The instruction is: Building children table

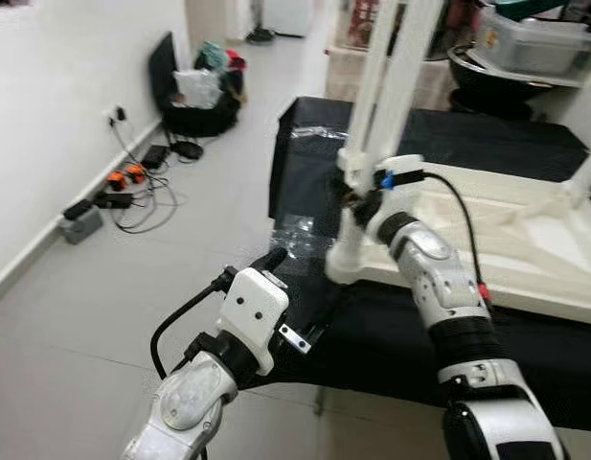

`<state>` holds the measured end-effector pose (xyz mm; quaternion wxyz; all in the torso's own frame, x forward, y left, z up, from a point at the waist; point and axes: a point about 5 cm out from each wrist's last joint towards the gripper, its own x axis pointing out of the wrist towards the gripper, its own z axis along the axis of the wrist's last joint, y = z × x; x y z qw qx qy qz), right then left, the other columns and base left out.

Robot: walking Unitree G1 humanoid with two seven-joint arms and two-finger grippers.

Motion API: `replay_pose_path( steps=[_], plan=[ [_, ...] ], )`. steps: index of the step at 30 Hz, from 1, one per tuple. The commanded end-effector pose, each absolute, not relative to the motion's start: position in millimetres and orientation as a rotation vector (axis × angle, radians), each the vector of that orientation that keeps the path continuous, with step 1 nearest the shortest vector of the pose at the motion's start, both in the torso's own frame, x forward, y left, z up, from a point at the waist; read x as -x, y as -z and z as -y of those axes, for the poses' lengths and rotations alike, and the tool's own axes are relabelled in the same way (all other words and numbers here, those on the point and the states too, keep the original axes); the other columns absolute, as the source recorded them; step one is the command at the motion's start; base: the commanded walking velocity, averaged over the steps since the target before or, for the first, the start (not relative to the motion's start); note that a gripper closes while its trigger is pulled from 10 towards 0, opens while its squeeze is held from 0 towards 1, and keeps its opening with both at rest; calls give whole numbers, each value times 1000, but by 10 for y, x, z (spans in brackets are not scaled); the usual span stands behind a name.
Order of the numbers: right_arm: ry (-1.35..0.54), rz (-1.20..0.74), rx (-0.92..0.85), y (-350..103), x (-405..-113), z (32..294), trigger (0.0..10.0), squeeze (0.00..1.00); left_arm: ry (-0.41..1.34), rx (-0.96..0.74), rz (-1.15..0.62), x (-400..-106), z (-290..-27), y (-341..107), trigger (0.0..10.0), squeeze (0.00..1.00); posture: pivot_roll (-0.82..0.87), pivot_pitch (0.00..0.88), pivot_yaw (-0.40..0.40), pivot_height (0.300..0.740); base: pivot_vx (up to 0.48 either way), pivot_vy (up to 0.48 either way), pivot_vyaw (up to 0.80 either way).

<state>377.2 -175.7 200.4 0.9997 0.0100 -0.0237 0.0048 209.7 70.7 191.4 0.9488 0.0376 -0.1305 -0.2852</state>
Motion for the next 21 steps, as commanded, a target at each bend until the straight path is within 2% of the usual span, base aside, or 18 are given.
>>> replay_pose_path(
  steps=[1,2,4,12,13,14,15,16,18,20,21],
  plan=[
    [291,2,11,-1978,-3719,2107,0,0,585,-82,277,-2107,-701,-1922,10000,0,73,39,-64,740,0,0,0],
    [291,2,11,-1978,-3719,2107,0,0,585,-82,277,-2107,-701,-1922,10000,0,73,39,-64,740,0,0,0],
    [437,28,10,-2058,-3653,2125,0,0,586,-96,271,-2111,-691,-1913,10000,0,77,35,-66,740,0,0,0],
    [392,55,25,-2134,-3670,1959,0,0,594,-100,267,-2095,-681,-1908,10000,0,77,38,-64,740,0,0,0],
    [253,67,17,-2150,-3717,1805,10000,0,610,-95,256,-2085,-672,-1895,10000,0,76,39,-62,740,0,0,0],
    [253,67,17,-2150,-3717,1805,10000,0,610,-95,256,-2085,-672,-1895,10000,0,76,39,-62,740,0,0,0],
    [115,99,31,-2169,-3732,1650,10000,1000,620,-98,254,-2077,-658,-1891,10000,0,78,38,-63,740,0,0,0],
    [115,99,31,-2169,-3732,1650,10000,1000,620,-98,254,-2077,-658,-1891,10000,0,78,38,-63,740,0,0,0],
    [-180,107,61,-2144,-3760,1434,10000,1000,627,-104,245,-2070,-643,-1879,10000,0,82,37,-61,740,0,0,0],
    [-215,92,77,-2129,-3764,1411,10000,1000,627,-105,242,-2070,-645,-1874,10000,0,82,37,-61,740,0,0,0],
    [-295,59,76,-2080,-3752,1356,10000,0,625,-102,239,-2069,-646,-1868,10000,0,82,35,-59,740,0,0,0]
  ],
)
